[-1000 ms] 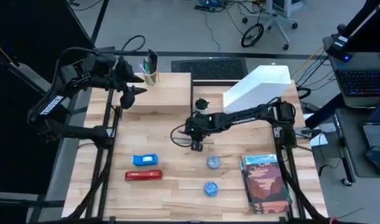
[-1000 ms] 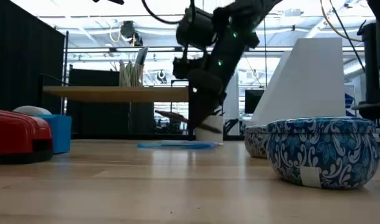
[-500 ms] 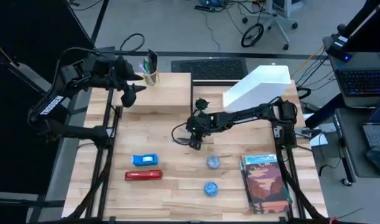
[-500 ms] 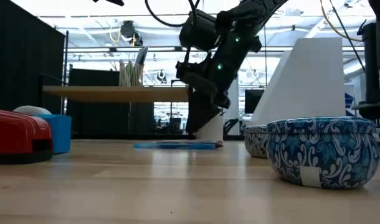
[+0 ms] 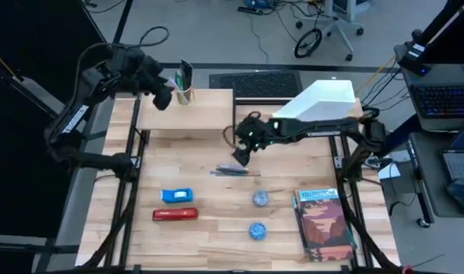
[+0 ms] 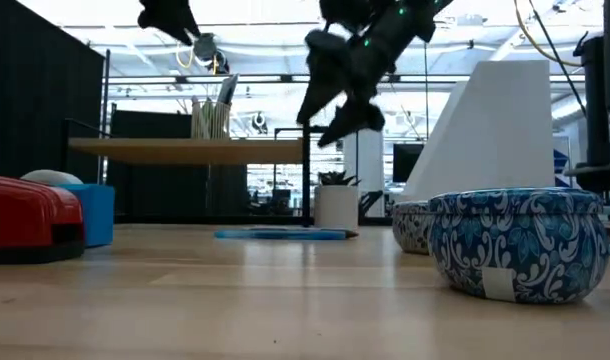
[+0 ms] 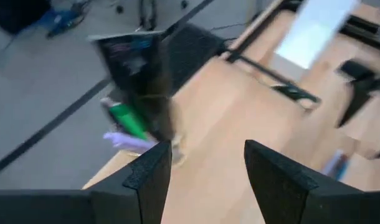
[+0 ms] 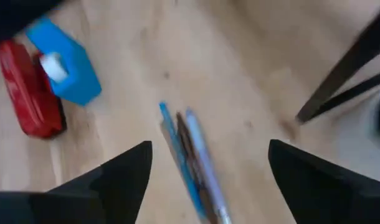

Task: Stock shelves
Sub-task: Remove the purple pen from the gold pen holder

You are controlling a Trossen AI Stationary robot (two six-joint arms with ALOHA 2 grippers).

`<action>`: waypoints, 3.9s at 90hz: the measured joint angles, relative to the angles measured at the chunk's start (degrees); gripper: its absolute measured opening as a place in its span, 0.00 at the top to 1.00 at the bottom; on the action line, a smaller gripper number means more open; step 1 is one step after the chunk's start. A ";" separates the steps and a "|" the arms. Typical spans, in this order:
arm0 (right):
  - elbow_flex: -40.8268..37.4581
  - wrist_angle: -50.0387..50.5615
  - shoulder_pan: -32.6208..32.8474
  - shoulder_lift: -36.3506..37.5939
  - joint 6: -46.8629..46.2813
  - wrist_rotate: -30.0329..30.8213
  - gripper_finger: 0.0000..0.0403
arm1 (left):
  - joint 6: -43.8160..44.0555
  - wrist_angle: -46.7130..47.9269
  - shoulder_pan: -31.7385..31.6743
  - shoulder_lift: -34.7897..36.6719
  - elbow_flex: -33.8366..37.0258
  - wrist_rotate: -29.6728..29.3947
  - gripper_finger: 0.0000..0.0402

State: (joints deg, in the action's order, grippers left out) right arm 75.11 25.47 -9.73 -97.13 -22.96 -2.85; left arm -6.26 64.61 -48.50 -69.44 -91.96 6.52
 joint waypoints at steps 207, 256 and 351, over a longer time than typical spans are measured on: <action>0.02 3.13 -6.67 5.06 21.09 -0.23 0.26 | 8.91 -1.17 -9.86 -14.72 -0.09 -0.13 0.92; 0.02 -1.30 -6.67 5.04 24.90 -0.20 0.26 | 6.04 -6.87 -8.35 -3.20 0.02 4.70 0.92; 14.63 -30.30 3.51 -3.21 19.66 0.32 0.26 | 1.27 -7.24 11.58 5.53 -0.02 23.69 0.92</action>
State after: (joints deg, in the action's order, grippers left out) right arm 89.74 -4.83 -6.22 -100.35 -3.31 -2.52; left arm -4.99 57.36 -36.92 -63.91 -91.98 30.22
